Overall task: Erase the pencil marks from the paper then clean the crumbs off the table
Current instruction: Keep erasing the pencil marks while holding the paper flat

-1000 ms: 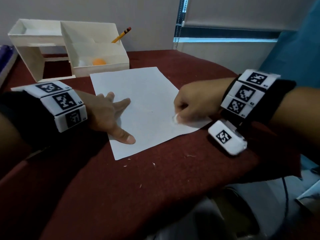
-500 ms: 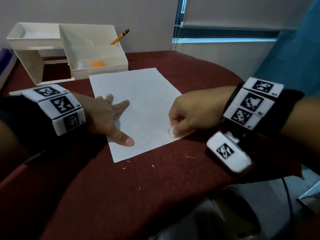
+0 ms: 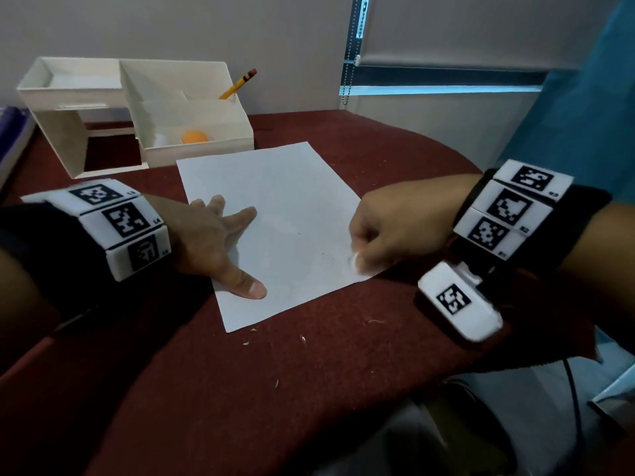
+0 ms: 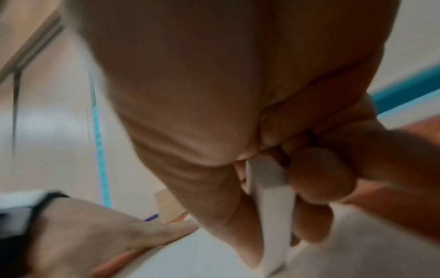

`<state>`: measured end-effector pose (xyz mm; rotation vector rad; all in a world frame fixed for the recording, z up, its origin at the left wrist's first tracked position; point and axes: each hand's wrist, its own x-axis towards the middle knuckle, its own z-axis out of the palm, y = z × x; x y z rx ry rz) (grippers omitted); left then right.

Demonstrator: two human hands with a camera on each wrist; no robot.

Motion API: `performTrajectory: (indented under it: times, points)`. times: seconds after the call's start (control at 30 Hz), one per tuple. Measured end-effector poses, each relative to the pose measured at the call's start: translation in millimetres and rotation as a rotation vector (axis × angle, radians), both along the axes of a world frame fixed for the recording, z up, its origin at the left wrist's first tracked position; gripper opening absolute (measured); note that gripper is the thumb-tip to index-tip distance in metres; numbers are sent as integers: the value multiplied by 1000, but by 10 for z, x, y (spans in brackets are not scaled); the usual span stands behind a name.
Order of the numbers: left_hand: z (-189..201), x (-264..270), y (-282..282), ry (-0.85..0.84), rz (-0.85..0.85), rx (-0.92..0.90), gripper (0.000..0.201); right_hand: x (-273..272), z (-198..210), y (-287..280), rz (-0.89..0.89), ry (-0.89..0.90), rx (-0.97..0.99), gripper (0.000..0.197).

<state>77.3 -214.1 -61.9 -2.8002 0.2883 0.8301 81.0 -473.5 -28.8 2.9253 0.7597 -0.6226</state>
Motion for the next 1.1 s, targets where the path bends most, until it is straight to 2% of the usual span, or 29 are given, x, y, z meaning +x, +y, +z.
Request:
performTrajectory:
  times: [0.03, 0.1, 0.2, 0.27, 0.33, 0.43, 0.5, 0.63, 0.8, 0.93, 1.03, 1.1]
  points:
    - [5, -2, -4, 0, 1, -2, 155, -24, -14, -3, 12, 43, 12, 34]
    - [14, -11, -12, -9, 6, 1, 152, 52, 13, -63, -22, 5, -16, 40]
    - [12, -13, -18, -17, 4, 11, 148, 175, 51, -195, -105, -69, -77, 33]
    - [-1, -7, -12, -21, -8, 25, 149, 111, 15, -175, -51, -26, -70, 27]
    - [-8, -5, -17, -29, -15, 34, 147, 41, 15, -154, -36, 60, -30, 32]
    - [8, -13, -22, -21, -13, 26, 150, 180, 79, -148, -101, -115, -94, 34]
    - [9, -7, -22, -16, -19, 23, 153, 194, 22, -25, -43, -210, -125, 32]
    - [8, 0, -9, -14, -21, 28, 155, 29, -110, 280, 86, -109, 24, 35]
    - [20, -13, -28, -12, -17, 34, 151, 225, -16, 117, -56, -214, -94, 35]
    - [6, 0, -7, -1, -16, 29, 152, 56, -63, 148, 71, -74, -18, 33]
    - [11, -8, -18, 5, -10, 24, 152, 160, 39, -84, -16, -104, -66, 36]
    - [4, 3, -10, 1, -18, 27, 152, 195, 84, -249, -86, -41, -72, 34]
